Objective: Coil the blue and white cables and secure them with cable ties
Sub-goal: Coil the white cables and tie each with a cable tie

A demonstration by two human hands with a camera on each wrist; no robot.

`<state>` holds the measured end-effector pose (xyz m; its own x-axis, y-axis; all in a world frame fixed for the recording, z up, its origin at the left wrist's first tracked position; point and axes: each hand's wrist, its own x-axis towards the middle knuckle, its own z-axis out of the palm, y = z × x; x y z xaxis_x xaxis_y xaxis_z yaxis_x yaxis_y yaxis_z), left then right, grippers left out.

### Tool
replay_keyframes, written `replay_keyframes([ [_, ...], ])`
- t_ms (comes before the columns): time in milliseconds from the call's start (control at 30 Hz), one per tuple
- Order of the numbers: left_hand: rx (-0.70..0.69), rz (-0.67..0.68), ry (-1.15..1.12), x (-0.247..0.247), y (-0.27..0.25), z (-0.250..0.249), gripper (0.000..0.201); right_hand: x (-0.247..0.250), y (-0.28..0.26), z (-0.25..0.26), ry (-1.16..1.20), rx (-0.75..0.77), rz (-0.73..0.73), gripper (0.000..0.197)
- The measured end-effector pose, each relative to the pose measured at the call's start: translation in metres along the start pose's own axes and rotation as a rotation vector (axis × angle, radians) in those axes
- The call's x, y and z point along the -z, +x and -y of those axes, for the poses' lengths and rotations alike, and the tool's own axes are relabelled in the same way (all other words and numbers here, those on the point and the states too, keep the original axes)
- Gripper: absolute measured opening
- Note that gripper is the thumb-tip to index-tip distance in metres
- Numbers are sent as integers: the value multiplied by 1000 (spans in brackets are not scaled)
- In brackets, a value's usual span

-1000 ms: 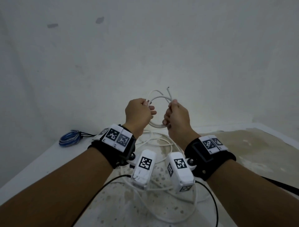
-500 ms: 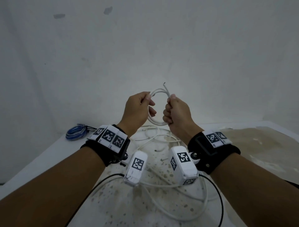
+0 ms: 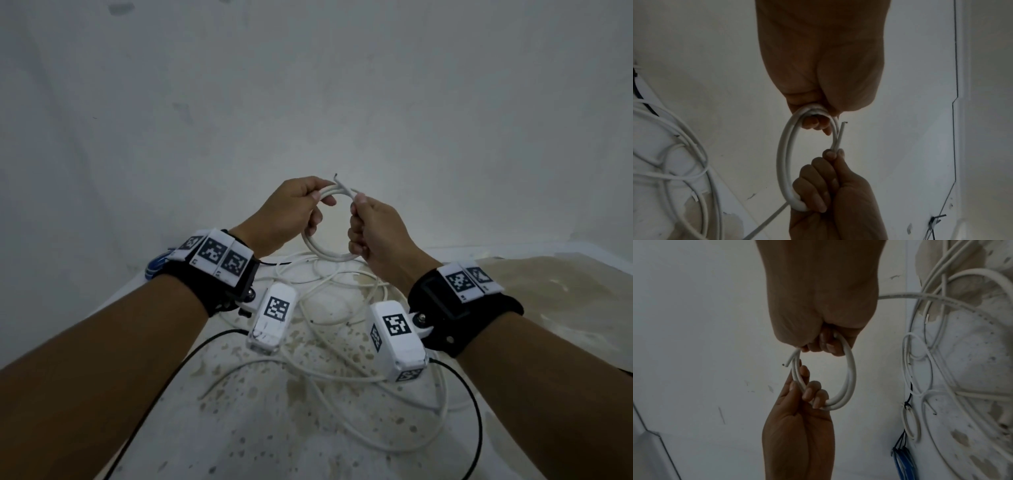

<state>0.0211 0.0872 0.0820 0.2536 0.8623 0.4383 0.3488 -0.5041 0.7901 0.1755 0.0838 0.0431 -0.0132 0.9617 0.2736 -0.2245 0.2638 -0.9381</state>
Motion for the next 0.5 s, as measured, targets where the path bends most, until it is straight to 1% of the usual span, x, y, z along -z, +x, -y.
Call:
replay_keyframes([
  [133, -36, 11, 79, -4, -1, -3, 27, -1, -3, -2, -122, 76, -8, 34],
  [267, -29, 54, 49, -9, -6, -8, 24, -1, -7, -5, -157, 109, -9, 35],
  [333, -85, 6, 54, -13, -9, -7, 25, -2, -7, -7, -209, 138, 5, 36],
  [400, -148, -88, 56, -16, -9, -4, 28, -5, -8, -7, -269, 168, 12, 35],
  [467, -153, -159, 55, -16, -6, 0, 28, -8, -9, -5, -274, 170, 7, 36],
  [500, -147, -182, 53, -16, -5, 2, 27, -8, -9, -4, -272, 167, -17, 38],
])
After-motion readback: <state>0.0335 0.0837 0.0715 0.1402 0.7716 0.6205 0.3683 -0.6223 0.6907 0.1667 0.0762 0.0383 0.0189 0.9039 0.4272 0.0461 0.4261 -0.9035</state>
